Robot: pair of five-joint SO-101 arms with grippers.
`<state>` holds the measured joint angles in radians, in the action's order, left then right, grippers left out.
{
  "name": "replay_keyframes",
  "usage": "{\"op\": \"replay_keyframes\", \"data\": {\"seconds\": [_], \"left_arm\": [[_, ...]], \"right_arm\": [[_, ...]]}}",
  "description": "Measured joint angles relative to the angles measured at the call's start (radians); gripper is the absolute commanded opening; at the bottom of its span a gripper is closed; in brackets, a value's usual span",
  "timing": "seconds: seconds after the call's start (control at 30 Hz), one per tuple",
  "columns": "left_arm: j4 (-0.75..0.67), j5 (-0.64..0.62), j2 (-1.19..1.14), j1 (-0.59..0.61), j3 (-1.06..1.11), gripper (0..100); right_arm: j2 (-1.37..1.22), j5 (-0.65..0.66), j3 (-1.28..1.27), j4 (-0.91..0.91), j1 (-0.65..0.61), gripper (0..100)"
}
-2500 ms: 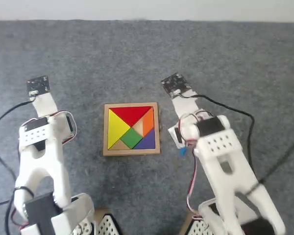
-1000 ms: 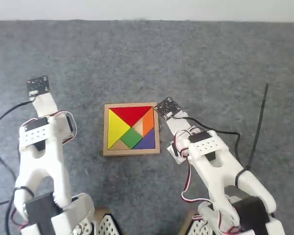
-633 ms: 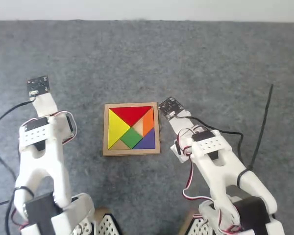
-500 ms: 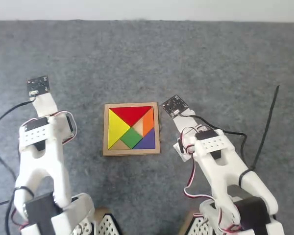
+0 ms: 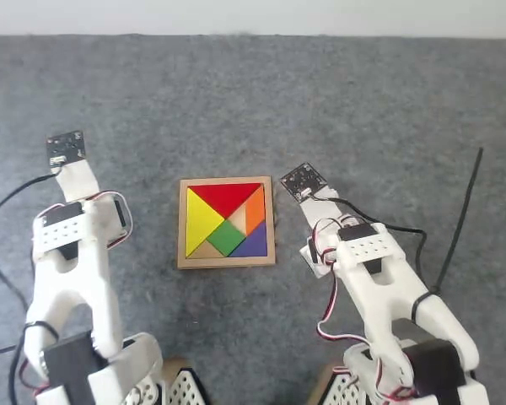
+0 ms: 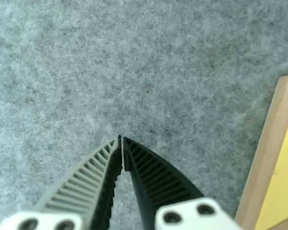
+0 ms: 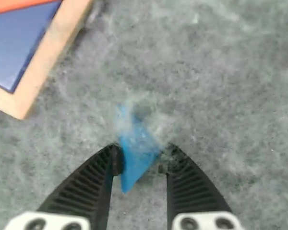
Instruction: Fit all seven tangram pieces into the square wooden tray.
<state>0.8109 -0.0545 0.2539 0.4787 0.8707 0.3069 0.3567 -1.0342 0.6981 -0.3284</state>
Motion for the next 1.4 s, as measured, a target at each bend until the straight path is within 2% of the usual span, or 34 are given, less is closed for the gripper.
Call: {"op": "replay_keyframes", "data": {"seconds": [0.3,0.7,1.0,1.23,1.4], "left_arm": [[0.000,0.000,0.000,0.000,0.000,1],[0.000,0.000,0.000,0.000,0.000,1],[0.000,0.000,0.000,0.000,0.000,1],[0.000,0.000,0.000,0.000,0.000,1],[0.000,0.000,0.000,0.000,0.000,1]], "right_arm": [[0.000,-0.002,0.169,0.244,0.002,0.9],[0.006,-0.041,0.224,0.342,0.000,0.9],[0.245,-0.104,0.374,0.615,0.000,0.9],[0.227,-0.150,0.600,0.760,-0.005,0.9],[0.157,-0.152,0.853,0.902,-0.118,0.9]]}}
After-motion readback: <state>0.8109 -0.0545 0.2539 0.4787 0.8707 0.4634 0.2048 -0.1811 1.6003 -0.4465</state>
